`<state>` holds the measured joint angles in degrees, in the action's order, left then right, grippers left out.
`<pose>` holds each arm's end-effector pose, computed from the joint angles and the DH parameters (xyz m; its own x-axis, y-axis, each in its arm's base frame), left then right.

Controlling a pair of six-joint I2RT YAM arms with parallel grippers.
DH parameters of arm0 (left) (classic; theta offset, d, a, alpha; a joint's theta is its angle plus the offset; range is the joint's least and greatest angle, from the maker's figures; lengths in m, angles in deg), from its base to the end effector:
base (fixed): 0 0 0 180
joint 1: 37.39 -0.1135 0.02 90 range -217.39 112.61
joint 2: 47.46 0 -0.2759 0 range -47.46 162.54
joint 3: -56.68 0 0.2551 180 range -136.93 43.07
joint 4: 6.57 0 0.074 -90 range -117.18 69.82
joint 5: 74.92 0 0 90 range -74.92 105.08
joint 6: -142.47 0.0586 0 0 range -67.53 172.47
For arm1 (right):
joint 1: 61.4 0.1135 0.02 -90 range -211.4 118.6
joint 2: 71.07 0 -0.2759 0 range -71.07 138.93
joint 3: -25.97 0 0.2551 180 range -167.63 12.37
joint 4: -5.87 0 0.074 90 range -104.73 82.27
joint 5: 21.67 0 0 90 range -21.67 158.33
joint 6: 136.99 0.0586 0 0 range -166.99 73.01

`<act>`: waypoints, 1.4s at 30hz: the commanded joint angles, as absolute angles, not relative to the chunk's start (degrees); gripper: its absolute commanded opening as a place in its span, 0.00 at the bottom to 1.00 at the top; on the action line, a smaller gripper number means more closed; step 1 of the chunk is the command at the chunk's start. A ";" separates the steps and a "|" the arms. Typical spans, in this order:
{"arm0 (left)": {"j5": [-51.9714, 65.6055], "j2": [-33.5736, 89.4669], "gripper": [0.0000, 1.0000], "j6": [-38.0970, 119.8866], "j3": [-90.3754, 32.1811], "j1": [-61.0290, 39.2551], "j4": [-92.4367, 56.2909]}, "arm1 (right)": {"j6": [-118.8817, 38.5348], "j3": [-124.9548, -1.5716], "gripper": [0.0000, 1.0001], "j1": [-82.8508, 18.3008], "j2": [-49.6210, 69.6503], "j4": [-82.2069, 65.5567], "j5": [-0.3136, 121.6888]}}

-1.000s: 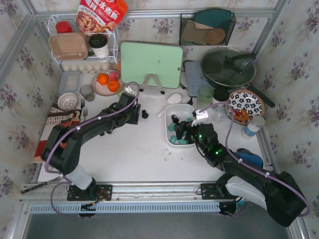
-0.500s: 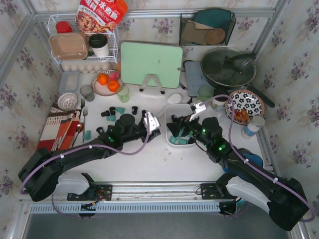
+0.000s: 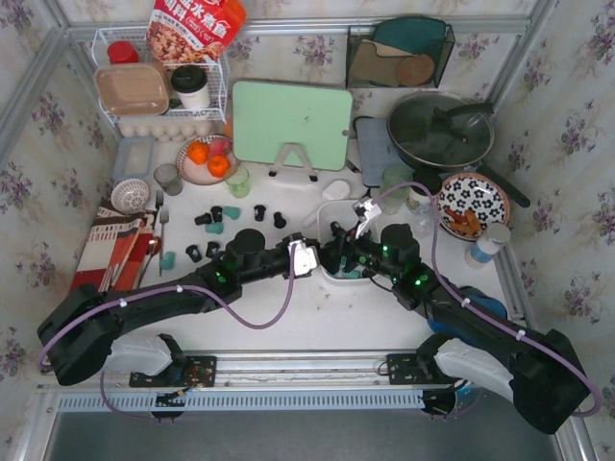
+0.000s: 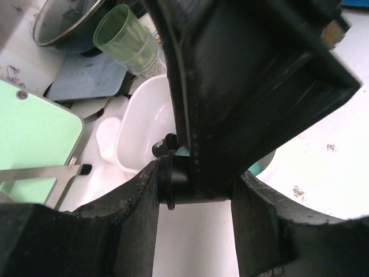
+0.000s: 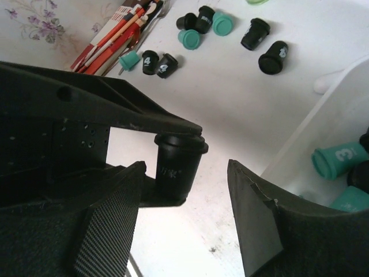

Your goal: Mix the coffee capsules in the storage basket

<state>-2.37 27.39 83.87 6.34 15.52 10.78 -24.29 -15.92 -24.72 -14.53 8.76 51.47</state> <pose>0.1723 -0.2570 0.2578 0.4258 0.2610 -0.8664 0.8419 0.2367 0.4850 0.1840 0.1582 0.2526 -0.4593 0.1184 -0.8804 -0.6744 0.5986 0.4323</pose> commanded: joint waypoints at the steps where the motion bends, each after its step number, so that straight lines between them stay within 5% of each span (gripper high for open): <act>1: -2.09 27.11 0.20 85.65 5.40 16.36 13.93 | -22.18 -15.81 0.65 -24.66 -13.21 12.44 48.42; 17: 3.28 26.93 0.24 84.87 3.49 17.77 12.65 | -21.13 -15.83 0.37 -24.66 -12.82 12.58 49.63; 20: 3.75 26.87 0.44 84.53 3.26 17.72 11.93 | -21.14 -15.76 0.32 -24.65 -13.22 12.40 50.41; 25: 5.10 26.08 0.57 83.92 3.73 17.72 11.90 | -21.64 -15.63 0.32 -24.64 -14.66 11.57 53.42; 27: 5.23 25.73 0.72 83.73 3.94 17.72 11.78 | -22.35 -15.50 0.31 -24.65 -15.36 10.89 55.32; 29: 5.51 25.37 0.99 83.25 3.99 17.72 11.49 | -23.58 -15.62 0.31 -24.62 -16.16 9.81 58.14; 42: 29.44 22.48 0.99 68.95 2.48 14.75 2.65 | -30.06 -2.75 0.35 -24.66 -20.73 19.99 88.11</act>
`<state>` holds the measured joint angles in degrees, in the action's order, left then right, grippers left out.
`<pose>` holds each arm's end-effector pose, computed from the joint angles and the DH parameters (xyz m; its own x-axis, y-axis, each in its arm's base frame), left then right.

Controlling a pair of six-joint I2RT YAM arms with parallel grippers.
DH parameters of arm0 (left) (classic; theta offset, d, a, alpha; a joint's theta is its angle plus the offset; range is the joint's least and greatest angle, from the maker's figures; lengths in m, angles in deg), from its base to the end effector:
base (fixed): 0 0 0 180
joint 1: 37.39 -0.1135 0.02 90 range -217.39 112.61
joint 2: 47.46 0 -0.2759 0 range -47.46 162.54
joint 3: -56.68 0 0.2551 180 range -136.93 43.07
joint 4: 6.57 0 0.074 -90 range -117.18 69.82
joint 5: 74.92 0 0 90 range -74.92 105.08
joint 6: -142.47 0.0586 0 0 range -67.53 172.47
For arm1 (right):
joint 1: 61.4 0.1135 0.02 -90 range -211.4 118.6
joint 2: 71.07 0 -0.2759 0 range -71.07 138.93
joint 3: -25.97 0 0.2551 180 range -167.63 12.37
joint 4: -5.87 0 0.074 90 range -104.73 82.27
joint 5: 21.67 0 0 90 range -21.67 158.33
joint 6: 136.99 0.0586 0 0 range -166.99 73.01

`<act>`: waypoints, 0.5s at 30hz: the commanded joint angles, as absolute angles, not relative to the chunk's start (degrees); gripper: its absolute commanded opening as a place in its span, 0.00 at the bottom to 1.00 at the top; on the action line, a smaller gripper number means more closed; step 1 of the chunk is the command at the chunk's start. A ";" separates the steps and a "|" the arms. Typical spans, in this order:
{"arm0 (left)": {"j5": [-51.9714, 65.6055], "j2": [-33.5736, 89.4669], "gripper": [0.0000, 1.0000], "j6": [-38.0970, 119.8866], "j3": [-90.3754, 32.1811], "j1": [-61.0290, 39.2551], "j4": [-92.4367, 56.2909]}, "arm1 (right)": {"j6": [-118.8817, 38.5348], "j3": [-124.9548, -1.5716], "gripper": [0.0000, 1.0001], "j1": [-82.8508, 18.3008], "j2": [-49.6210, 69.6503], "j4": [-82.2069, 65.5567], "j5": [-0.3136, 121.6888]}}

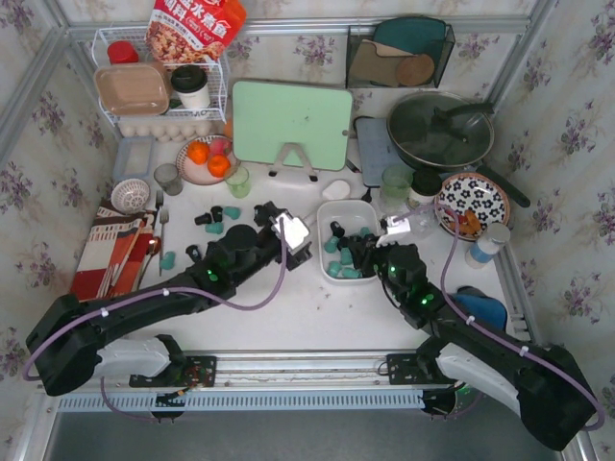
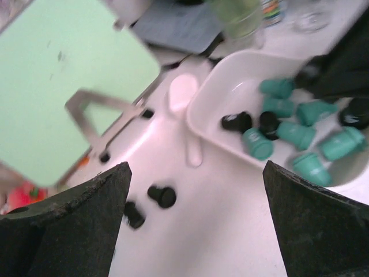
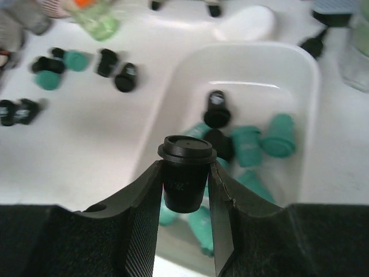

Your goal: Mix the coffee capsules in the storage basket

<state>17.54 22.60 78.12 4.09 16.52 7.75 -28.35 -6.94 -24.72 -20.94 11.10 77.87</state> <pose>0.1797 -0.2422 0.2890 0.3094 0.3098 -0.8991 0.7190 0.5425 0.4343 0.1788 0.1211 0.2224 -0.3046 0.1662 -0.9379 -0.3817 0.8808 0.2800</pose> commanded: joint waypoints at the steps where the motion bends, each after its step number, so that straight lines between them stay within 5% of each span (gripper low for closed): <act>1: 31.28 22.78 0.99 66.29 1.68 13.69 0.48 | -29.96 -1.80 0.35 -24.66 -19.99 21.77 88.49; 7: 31.15 25.07 0.99 51.75 0.04 6.15 -7.03 | -29.82 -2.63 0.41 -24.69 -12.04 24.06 88.21; 15: 31.94 34.03 0.99 42.36 -5.84 3.14 -15.07 | -28.41 -3.88 0.63 -24.66 -6.79 23.48 89.93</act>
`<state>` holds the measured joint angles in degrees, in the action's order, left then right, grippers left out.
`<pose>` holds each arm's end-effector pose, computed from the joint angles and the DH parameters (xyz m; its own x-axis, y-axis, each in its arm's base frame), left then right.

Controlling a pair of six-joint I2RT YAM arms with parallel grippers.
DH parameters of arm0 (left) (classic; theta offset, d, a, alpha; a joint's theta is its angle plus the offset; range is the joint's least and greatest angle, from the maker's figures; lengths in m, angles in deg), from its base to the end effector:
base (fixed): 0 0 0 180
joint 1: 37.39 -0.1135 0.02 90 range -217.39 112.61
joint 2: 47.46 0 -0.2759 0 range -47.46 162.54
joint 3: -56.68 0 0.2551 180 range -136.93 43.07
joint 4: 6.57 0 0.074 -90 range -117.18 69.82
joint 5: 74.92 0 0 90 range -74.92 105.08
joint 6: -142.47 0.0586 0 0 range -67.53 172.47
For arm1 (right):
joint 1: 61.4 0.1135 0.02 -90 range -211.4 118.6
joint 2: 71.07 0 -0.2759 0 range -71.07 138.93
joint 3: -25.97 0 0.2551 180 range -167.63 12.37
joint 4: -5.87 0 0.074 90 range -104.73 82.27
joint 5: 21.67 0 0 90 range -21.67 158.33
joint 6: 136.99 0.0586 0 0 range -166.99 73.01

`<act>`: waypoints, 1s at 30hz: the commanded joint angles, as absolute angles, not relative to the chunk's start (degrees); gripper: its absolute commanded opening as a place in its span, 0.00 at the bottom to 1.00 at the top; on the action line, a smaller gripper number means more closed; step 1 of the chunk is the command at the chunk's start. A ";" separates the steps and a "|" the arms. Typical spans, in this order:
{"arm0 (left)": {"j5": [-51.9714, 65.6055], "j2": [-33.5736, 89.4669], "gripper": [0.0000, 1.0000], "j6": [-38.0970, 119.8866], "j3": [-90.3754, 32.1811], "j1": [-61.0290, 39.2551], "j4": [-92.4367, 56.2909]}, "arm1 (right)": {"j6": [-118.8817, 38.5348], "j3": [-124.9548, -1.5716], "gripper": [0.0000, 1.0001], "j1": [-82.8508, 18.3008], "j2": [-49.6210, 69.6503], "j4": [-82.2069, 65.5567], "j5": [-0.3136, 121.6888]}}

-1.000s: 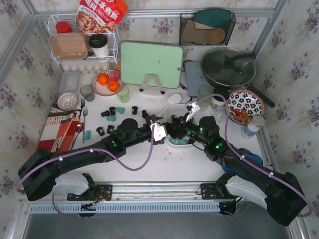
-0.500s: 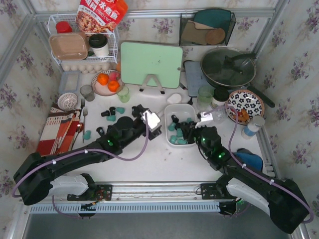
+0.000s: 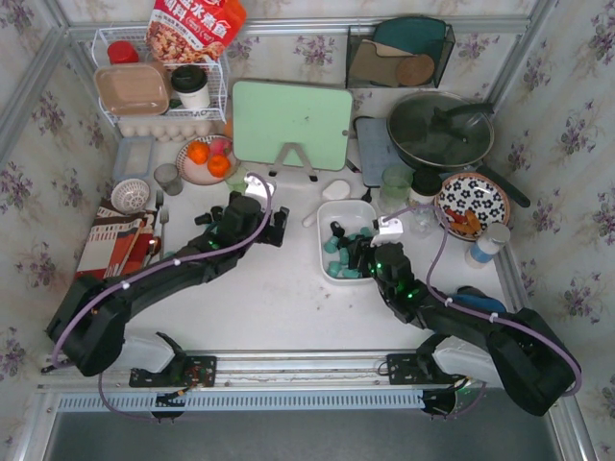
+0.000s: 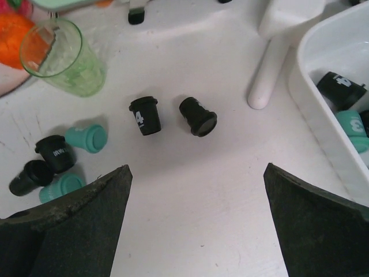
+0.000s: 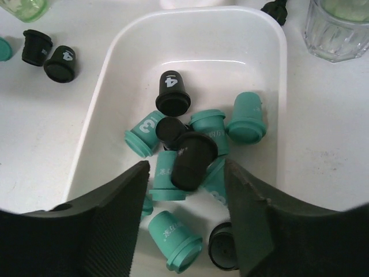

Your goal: Mix the coffee capsules in the storage basket

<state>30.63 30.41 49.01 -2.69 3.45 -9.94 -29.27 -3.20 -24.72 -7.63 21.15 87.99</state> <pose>0.2562 -0.2007 0.2537 -0.3080 0.1893 -0.9324 0.4240 0.9046 0.0437 0.1959 0.1213 0.1746 -0.3421 0.1026 -0.9340 -0.2134 0.9596 0.1835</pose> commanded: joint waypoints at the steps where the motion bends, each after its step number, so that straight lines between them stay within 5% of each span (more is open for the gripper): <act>1: 32.47 36.08 0.99 41.49 -6.91 2.99 -16.18 | -28.30 -3.94 0.68 -24.65 -6.78 23.47 90.20; 8: 35.89 43.84 1.00 30.29 -15.51 0.77 -25.78 | -28.17 -1.61 0.77 -24.63 -11.82 24.84 91.18; 17: 33.71 57.16 0.88 27.64 -31.00 0.33 -35.29 | -28.34 -0.15 0.75 -24.71 -16.90 25.08 89.85; 24: 29.48 67.08 0.67 25.96 -40.71 -1.66 -41.25 | -28.10 -0.03 0.75 -24.66 -19.11 24.26 88.55; 30: 26.75 72.11 0.64 24.89 -44.62 -2.70 -42.84 | -28.10 -0.06 0.74 -24.66 -20.05 23.87 87.61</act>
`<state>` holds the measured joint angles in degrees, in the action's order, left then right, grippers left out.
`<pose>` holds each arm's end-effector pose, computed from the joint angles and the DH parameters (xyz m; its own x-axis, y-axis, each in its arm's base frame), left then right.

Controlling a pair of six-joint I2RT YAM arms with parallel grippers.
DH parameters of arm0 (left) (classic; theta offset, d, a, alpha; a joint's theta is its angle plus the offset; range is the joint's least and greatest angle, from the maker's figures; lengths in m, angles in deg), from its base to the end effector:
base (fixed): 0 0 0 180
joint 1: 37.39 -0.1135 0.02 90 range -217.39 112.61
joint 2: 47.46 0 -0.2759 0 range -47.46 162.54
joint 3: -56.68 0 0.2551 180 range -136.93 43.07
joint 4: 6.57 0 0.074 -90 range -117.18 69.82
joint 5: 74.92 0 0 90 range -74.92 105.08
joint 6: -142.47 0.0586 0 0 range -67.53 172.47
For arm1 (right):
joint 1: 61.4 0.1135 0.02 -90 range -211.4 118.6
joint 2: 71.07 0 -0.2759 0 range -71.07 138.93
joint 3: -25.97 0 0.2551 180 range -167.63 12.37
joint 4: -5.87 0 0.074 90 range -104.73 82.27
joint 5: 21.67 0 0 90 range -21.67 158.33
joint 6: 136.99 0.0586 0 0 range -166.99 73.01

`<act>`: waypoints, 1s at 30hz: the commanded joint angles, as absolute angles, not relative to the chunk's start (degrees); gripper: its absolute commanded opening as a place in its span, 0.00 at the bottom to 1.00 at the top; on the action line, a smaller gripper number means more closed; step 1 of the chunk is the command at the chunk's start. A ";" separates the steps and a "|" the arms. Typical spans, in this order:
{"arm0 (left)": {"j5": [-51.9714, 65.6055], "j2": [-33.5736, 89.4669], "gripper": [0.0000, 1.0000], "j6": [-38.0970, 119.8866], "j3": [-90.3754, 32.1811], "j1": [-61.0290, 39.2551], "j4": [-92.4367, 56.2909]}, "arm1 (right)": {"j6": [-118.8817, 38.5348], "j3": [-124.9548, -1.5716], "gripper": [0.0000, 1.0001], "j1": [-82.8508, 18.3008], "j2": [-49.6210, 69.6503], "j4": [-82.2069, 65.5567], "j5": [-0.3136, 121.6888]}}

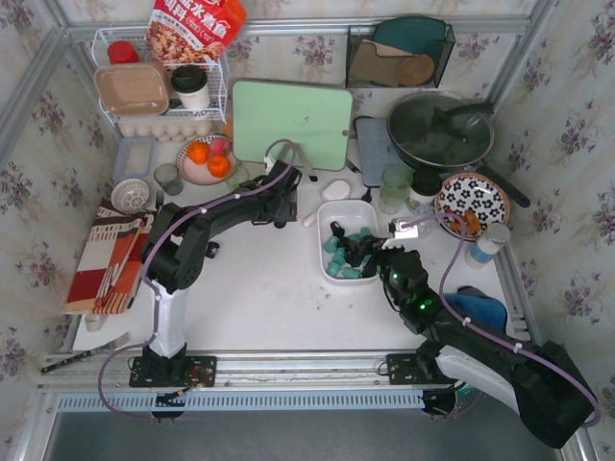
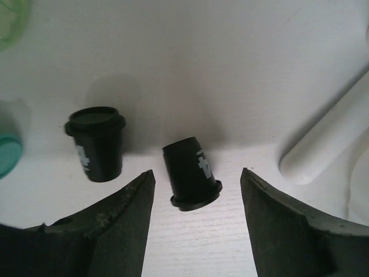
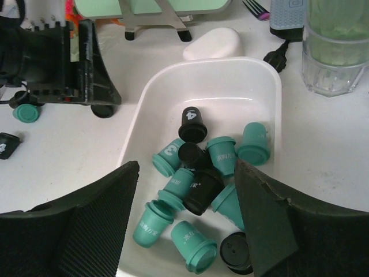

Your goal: Mix the coffee capsules in the storage basket

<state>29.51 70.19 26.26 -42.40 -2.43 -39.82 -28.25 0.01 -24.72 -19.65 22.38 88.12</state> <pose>0.3941 -0.2577 0.1739 -0.7673 0.0146 -0.6411 0.1001 0.9902 -0.0973 0.1769 0.1070 0.1994 -0.2126 0.2186 -0.9524 -0.2382 0.9337 0.2675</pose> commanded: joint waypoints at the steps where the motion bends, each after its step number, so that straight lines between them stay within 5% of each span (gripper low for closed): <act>1: 26.91 72.88 0.64 24.60 -45.62 -2.79 -43.76 | -28.09 -0.08 0.74 -24.66 -20.12 23.83 87.54; 4: 26.70 75.26 0.61 23.87 -47.08 -3.10 -45.47 | -28.09 -0.05 0.74 -24.62 -20.27 23.83 87.28; 10: 25.22 76.11 0.40 23.91 -47.11 -3.21 -45.98 | -28.10 -0.09 0.74 -24.65 -20.11 23.83 87.22; 17: 25.40 69.76 0.35 26.07 -42.31 -3.03 -42.41 | -28.31 -0.10 0.74 -24.66 -19.65 24.05 87.31; 30: 12.23 39.78 0.38 61.37 -6.98 5.33 5.03 | -32.11 -3.13 0.82 -24.66 -18.78 24.01 72.34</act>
